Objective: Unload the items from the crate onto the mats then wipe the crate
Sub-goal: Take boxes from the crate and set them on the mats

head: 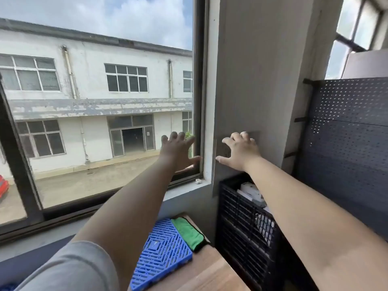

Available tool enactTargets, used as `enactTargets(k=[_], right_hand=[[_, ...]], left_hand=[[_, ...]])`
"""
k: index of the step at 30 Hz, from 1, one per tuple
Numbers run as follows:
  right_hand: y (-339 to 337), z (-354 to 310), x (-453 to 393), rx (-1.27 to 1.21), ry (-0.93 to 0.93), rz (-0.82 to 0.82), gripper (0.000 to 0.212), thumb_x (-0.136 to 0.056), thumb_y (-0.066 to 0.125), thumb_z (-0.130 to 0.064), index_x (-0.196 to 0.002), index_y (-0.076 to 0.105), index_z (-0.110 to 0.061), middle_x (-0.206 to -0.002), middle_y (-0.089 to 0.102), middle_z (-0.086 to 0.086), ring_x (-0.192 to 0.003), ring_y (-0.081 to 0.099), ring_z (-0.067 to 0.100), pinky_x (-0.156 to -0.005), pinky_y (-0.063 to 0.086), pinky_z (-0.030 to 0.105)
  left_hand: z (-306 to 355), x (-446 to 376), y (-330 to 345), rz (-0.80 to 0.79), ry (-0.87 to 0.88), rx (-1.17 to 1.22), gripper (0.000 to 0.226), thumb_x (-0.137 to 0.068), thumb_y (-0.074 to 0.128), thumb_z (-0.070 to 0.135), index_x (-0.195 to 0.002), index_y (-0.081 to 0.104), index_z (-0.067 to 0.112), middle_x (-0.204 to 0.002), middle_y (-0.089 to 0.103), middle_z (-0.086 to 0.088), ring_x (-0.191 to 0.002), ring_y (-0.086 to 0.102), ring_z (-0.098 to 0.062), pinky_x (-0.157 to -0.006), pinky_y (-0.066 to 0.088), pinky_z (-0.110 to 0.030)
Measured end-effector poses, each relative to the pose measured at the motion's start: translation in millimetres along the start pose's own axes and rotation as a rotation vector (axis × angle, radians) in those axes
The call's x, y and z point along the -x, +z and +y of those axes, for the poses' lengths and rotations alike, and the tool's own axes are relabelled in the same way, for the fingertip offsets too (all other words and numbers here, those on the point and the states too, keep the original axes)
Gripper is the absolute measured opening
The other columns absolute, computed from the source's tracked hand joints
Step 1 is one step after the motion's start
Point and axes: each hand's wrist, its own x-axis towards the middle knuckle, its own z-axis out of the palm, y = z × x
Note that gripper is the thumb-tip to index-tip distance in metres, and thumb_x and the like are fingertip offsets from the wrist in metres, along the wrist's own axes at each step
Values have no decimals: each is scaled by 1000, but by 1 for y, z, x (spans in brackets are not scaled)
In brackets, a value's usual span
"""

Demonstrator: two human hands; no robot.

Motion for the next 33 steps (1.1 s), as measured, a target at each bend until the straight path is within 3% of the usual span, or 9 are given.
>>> enactTargets(k=[7,11,16,25,33], right_hand=[[-31,157,-12,96,50,43,76,-81,57,-65,-143,35,-27,-145,35,1,-134,29,25,-104,35,41],[-33,240,-4,138,111,15,75,-81,59,-62,-142,35,-25,-142,38,4,-129,34,27,-102,38,43],[-14,329,14,195,169,-42,70,-81,60,-60,-138,39,-24,-134,42,4,-124,36,28,-98,40,43],[84,433,23,181,262,-198,62,-83,60,-53,-135,42,-24,-134,40,5,-123,36,28,-95,42,42],[208,480,-19,231,230,-368,63,-84,60,-51,-137,39,-23,-137,38,7,-124,34,30,-95,41,44]], left_hand=[[119,-107,-21,113,44,-16,84,-78,36,85,-144,31,34,-142,42,-9,-131,36,-33,-102,32,-52],[210,-153,-9,96,65,36,85,-76,33,88,-142,32,34,-141,39,-8,-131,32,-32,-102,27,-53],[306,-193,18,143,163,106,75,-80,36,81,-137,38,32,-135,43,-6,-126,37,-31,-96,32,-48],[419,-245,114,50,319,171,73,-84,35,77,-140,35,31,-135,44,-5,-123,41,-31,-98,35,-51],[449,-301,237,-62,309,242,72,-84,30,79,-141,36,35,-135,46,-4,-123,41,-30,-102,30,-53]])
